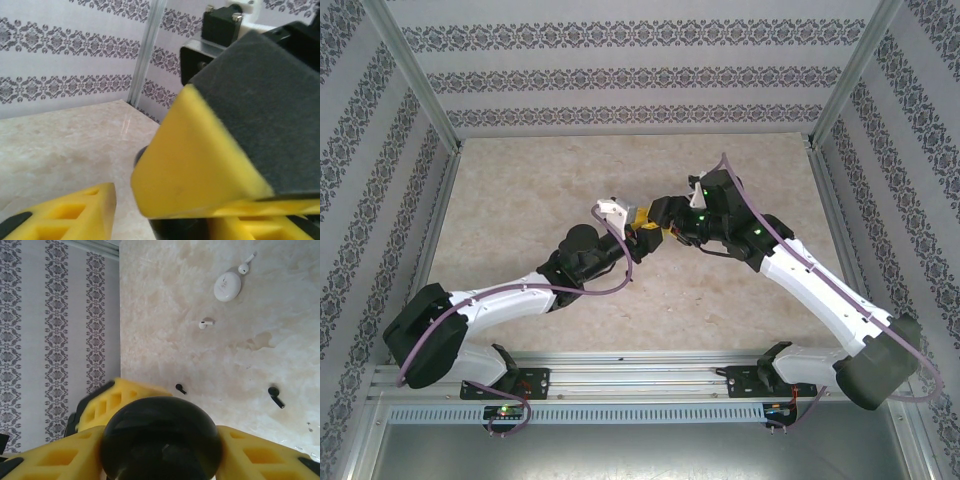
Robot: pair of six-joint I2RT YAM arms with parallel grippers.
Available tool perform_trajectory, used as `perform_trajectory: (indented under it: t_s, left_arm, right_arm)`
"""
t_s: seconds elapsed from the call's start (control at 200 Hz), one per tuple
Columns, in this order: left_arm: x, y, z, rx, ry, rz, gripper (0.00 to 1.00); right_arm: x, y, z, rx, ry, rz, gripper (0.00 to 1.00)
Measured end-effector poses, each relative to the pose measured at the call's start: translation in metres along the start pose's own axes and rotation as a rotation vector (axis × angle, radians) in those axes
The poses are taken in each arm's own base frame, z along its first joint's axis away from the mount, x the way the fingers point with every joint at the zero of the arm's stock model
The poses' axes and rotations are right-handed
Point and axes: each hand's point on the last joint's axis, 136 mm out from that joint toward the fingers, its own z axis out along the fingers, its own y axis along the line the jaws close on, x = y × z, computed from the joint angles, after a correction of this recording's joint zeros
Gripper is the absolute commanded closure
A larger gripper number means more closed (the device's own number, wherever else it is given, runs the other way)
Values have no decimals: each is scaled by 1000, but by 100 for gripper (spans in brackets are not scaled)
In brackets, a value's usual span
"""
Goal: Insert the wireless bluetooth earbuds into the charging case
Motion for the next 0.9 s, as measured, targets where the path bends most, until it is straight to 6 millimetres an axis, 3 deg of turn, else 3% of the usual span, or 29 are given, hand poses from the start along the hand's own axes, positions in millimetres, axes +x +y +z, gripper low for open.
perform_trajectory:
  t_s: [0.13, 0.26, 0.39, 0.53, 0.694, 0.899]
  left_arm:
    - [-7, -7, 3, 33, -5, -3, 88]
    - [-12, -11, 2, 67, 5, -7, 95]
    - [-20, -8, -6, 111, 46, -29, 100]
    - [-50, -3, -22, 167, 58, -47, 100]
    - [-86, -20, -45, 269, 60, -35, 100]
    - [-109, -51, -62, 419, 112, -29, 100]
  right_arm:
    - [-4, 2, -4, -29, -16, 2, 33]
    - [-10, 6, -18, -70, -24, -10, 25]
    - [-26, 10, -44, -118, -52, -57, 24]
    - [-38, 33, -80, -210, -72, -175, 29]
    - [-19, 74, -107, -349, -5, -388, 31]
    - [7, 87, -106, -401, 71, -528, 29]
